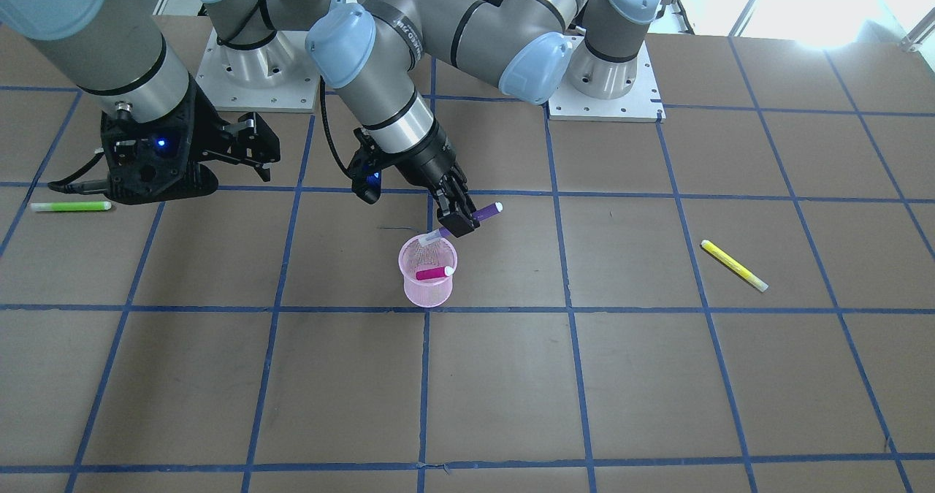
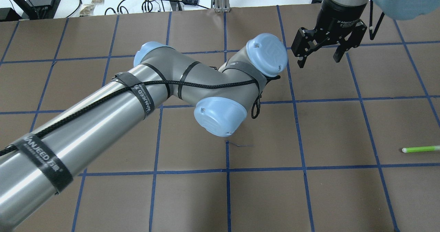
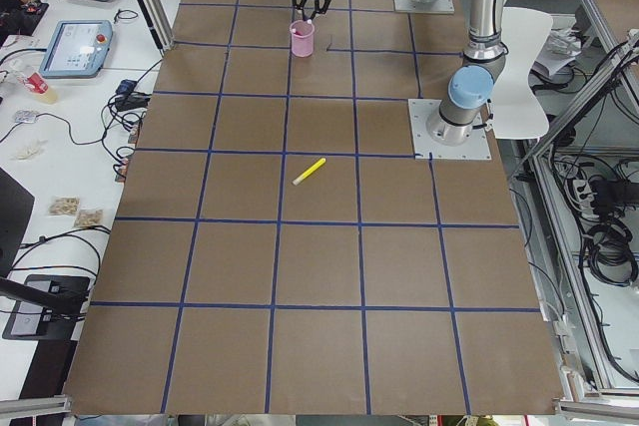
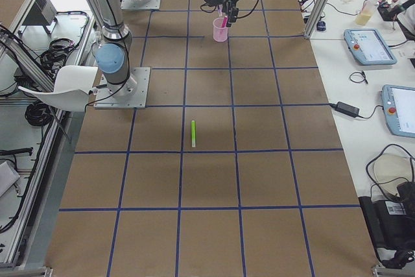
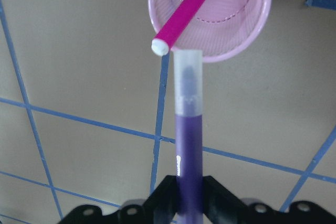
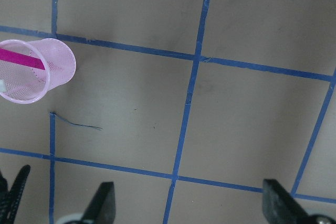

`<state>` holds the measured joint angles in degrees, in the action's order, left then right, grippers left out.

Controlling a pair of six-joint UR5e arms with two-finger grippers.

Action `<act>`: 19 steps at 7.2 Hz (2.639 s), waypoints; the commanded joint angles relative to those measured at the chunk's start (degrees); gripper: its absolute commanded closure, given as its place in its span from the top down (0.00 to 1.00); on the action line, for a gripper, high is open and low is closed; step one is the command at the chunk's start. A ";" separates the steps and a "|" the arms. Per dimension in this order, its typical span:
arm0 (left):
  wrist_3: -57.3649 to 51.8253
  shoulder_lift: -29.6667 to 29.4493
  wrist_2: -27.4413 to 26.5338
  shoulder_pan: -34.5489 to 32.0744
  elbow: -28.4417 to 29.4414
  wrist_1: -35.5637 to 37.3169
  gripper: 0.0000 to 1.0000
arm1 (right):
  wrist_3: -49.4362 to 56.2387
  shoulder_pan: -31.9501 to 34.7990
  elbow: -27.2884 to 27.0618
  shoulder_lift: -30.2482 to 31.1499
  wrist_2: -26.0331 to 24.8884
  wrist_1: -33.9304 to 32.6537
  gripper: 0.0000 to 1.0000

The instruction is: Insert purple and pink pens into pink cup

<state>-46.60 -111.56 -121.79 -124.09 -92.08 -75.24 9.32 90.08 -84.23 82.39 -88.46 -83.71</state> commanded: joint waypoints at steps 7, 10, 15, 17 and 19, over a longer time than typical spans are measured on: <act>1.16 -7.79 -4.85 -2.74 2.34 0.88 0.00 | 0.79 -2.72 -0.94 -0.57 -1.19 -4.18 1.00; 1.25 -8.15 -4.59 -2.74 3.57 0.36 1.00 | 0.61 -2.72 -1.72 -0.65 -1.19 -4.18 1.00; 4.15 6.93 -1.20 6.53 3.14 -2.28 1.00 | 0.00 -2.72 -1.99 -0.57 -1.02 -4.45 1.00; 4.15 14.41 7.31 18.47 3.05 -2.19 1.00 | -0.18 -2.46 -1.73 -0.04 -1.02 -4.10 1.00; 8.68 19.78 21.36 30.27 0.95 -3.76 1.00 | -2.19 -1.84 -1.55 0.22 -1.10 -4.18 1.00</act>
<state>-40.83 -94.99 -108.40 -100.55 -89.82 -77.96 8.17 87.94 -85.93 82.40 -89.46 -87.87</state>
